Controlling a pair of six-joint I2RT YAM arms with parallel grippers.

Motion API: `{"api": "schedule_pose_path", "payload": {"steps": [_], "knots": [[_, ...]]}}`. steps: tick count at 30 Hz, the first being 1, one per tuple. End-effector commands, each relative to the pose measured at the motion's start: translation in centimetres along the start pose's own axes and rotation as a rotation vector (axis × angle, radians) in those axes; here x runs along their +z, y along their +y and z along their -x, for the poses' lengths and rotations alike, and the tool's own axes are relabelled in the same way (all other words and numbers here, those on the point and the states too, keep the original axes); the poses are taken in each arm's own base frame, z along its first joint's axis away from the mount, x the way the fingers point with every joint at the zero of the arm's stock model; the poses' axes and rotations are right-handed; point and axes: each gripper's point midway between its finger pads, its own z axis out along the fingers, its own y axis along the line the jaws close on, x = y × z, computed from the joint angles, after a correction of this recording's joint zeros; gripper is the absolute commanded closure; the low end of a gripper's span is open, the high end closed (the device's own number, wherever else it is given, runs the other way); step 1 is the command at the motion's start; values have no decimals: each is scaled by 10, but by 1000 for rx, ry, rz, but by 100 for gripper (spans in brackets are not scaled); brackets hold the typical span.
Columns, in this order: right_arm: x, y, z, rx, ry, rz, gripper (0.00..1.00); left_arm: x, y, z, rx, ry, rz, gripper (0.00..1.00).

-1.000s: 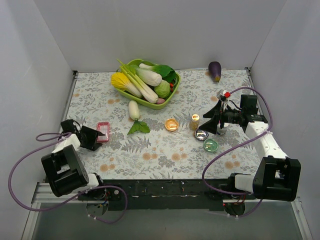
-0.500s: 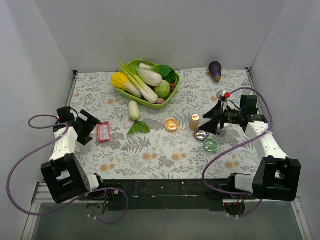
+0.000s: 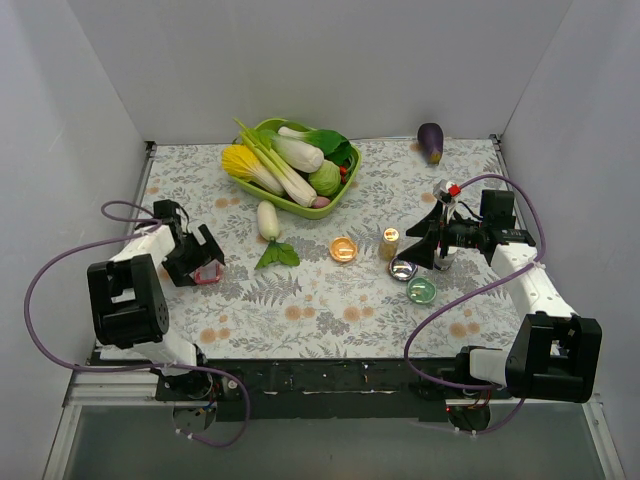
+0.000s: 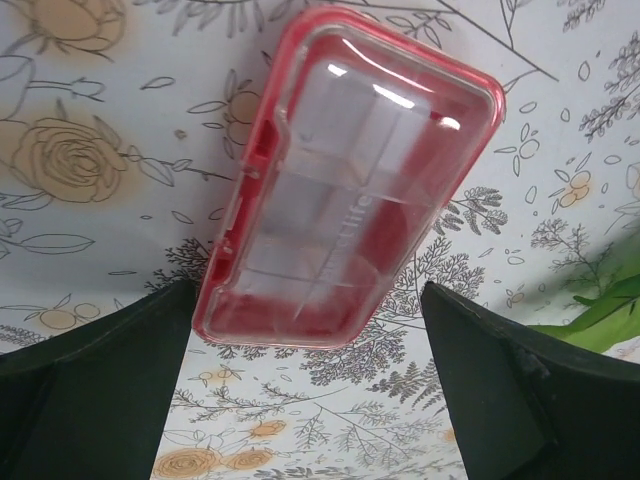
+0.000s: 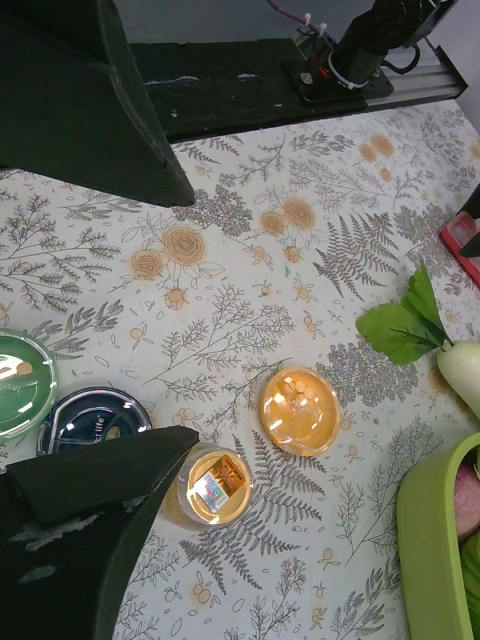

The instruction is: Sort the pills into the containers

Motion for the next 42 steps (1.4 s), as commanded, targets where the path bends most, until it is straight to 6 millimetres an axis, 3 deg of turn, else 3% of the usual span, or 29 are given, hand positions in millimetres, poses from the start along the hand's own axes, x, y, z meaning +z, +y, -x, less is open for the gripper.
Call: {"api": "schedule_pose_path", "payload": {"steps": [1,4,9,12,13,14,18,21,28,31,33,37,41,42], "knots": [[-1,3,2,-6,-10,17,2,-1,-4,9,104,-41,59,2],[-1,3,2,-6,-8,16,2,5,0,12,144,-54,147,2],[-1,3,1,-3,-5,16,2,15,0,11,209,-46,222,19],[0,2,0,-1,-4,18,2,20,-4,6,287,-40,239,35],[0,3,0,-2,-3,19,2,22,-13,-1,334,-31,233,40],[0,3,0,-2,-3,19,2,22,-21,-6,362,-22,210,54],[0,2,-1,-1,-3,19,2,20,-41,-20,437,-4,134,74],[0,2,-2,0,0,18,2,9,-57,-28,498,-20,81,78],[0,1,-4,6,4,15,2,-48,-101,-47,595,-123,-122,80],[1,1,-6,9,5,19,2,-69,-118,-66,669,-143,-211,80],[1,1,-6,4,5,21,2,-73,-131,-93,759,-110,-268,80],[1,0,-8,-1,9,20,2,-67,-153,-149,928,-30,-355,80],[0,2,-10,-21,16,26,2,-57,-186,-213,1154,-1,-436,79],[0,3,-10,-30,16,29,2,-56,-195,-216,1186,-27,-428,79]]}}
